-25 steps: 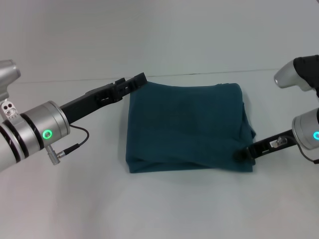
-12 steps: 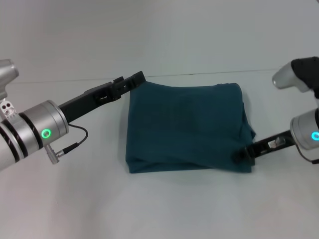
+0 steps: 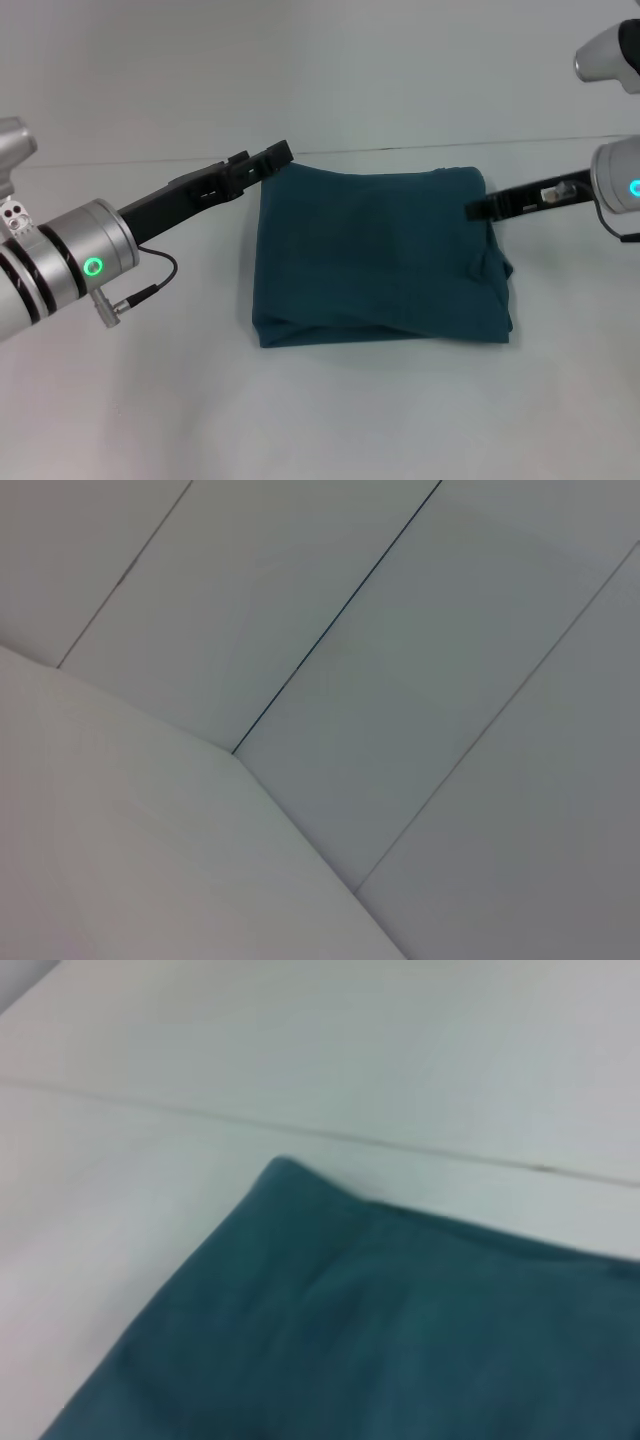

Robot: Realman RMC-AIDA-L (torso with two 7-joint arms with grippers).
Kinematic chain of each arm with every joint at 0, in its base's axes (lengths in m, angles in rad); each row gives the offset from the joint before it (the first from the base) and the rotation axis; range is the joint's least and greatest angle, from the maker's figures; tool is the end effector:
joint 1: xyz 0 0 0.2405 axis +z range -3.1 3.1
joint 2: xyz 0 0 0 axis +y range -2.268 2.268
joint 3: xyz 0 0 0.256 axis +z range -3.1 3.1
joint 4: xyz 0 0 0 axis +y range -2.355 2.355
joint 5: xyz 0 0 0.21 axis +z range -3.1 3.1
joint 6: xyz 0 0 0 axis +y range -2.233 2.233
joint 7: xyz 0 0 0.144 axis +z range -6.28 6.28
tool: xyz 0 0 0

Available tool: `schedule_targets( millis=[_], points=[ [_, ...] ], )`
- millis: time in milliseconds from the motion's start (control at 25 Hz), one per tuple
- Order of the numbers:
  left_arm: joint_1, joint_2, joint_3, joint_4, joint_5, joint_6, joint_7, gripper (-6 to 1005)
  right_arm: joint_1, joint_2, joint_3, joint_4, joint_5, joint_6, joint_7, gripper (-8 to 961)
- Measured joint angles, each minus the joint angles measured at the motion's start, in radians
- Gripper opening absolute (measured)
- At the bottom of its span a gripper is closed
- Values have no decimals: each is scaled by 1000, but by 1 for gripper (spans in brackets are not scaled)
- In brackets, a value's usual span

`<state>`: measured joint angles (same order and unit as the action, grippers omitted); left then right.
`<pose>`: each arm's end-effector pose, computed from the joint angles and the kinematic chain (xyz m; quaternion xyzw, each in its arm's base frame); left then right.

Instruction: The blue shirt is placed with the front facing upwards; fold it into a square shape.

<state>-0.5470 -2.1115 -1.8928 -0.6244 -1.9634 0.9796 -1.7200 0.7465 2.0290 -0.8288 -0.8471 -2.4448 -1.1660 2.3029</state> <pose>-0.2028 0.3941 -0.0325 -0.7872 -0.4263 -0.3987 0.1993 0.2383 0.4318 0.0397 -0.8520 0.4423 0.0515 0.2754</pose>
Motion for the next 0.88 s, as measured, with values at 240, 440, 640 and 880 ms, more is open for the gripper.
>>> schedule_targets(
  millis=[240, 440, 640, 880],
  points=[
    [-4, -4, 0, 0, 0, 0, 7, 797, 31, -1, -6, 86, 3, 113, -31, 46],
    [-6, -4, -7, 0, 0, -1, 8, 797, 61, 0, -6, 170, 3, 208, -58, 46],
    [-6, -4, -13, 0, 0, -1, 10, 797, 74, 4, -9, 229, 3, 287, -80, 46],
    [-5, -4, -13, 0, 0, 0, 22, 798, 79, 7, -9, 276, 1, 357, -96, 46]
  ],
)
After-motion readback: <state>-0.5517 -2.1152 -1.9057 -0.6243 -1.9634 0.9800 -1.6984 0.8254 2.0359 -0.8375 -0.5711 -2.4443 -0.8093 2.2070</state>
